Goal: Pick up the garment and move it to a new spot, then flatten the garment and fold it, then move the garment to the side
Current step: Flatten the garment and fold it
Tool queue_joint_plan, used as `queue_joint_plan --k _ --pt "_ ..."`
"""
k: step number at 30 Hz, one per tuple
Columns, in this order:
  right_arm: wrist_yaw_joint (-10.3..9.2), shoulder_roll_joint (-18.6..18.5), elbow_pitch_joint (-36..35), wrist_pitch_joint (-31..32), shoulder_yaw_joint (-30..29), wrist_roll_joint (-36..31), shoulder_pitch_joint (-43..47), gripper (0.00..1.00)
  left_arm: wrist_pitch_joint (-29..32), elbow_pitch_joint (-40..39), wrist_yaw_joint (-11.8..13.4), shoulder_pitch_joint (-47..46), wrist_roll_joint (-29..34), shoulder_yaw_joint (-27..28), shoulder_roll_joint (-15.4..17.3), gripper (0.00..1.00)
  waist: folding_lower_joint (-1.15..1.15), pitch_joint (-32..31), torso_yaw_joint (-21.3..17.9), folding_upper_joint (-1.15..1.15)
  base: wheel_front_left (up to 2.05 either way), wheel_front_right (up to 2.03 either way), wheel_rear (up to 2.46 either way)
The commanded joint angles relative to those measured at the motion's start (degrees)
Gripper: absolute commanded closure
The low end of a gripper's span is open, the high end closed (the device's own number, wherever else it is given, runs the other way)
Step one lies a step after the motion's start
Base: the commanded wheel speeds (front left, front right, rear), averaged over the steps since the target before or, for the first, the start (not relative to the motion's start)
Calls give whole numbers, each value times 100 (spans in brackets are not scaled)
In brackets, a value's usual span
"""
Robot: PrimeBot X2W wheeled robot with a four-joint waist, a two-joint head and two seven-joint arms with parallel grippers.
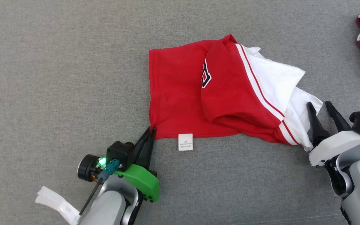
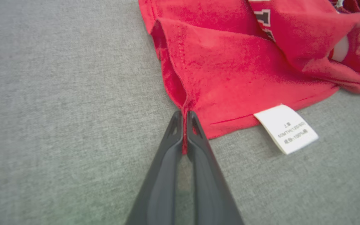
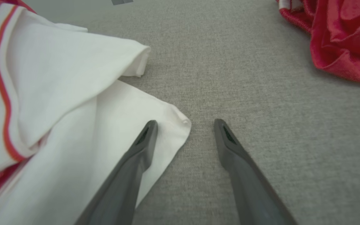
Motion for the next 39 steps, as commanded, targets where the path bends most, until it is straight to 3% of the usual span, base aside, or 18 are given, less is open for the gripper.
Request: queue_joint_plan --k 1,6,13,21,26,32,39 --pt "-2 -26 95 -61 64 70 -38 100 -127 -52 58 10 -2 61 70 100 0 -48 40 0 0 0 0" --pt "-2 -199 -123 -534 -49 202 30 100 -519 -468 185 136 -2 187 133 100 0 -281 107 0 0 0 0" --pt "-2 -200 -1662 -721 -621 -123 66 100 -712 -1701 444 1 189 524 430 100 0 -613 60 0 0 0 0" --pt "-2 -308 -3767 -94 -1261 -610 -506 100 -715 -3473 557 -732 441 987 813 100 0 -1056 24 0 0 0 0" --pt "-2 -550 -4692 486 -1595 -720 -1142 100 -466 -4215 554 -1503 580 1293 1044 100 0 -1262 47 0 0 0 0" --pt "-2 -954 -5004 1177 -1794 -513 -1891 100 0 -4562 460 -2419 521 1587 1259 100 0 -1310 44 0 0 0 0" --pt "-2 -1286 -4342 1438 -1451 -120 -2481 100 286 -3875 303 -3013 140 1619 1183 100 0 -1073 34 0 0 0 0"
